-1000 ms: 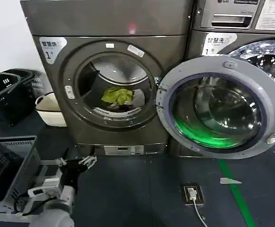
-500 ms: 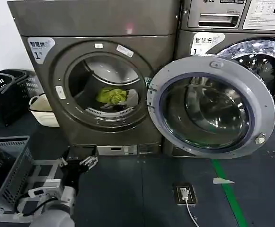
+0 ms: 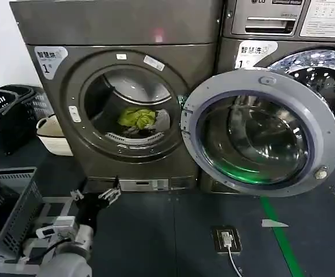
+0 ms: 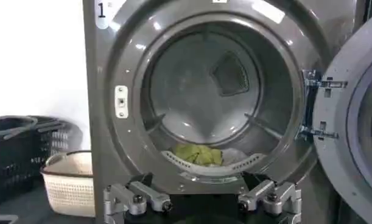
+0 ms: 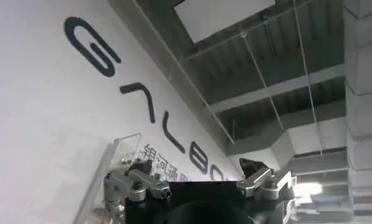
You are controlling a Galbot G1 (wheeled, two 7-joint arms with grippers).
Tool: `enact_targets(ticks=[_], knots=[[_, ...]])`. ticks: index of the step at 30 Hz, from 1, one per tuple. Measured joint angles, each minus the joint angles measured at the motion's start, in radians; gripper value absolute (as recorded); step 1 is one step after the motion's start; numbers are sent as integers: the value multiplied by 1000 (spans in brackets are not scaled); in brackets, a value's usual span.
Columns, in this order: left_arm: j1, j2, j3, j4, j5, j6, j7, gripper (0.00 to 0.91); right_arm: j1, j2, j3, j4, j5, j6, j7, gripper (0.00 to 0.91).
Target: Grasp the clothes from the dryer.
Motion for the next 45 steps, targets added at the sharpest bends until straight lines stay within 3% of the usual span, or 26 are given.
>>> enact_targets(ticks=[45], knots=[[4,2,-4,-5,3,0,7,907,2,7,-3,9,42,28,-21,907]])
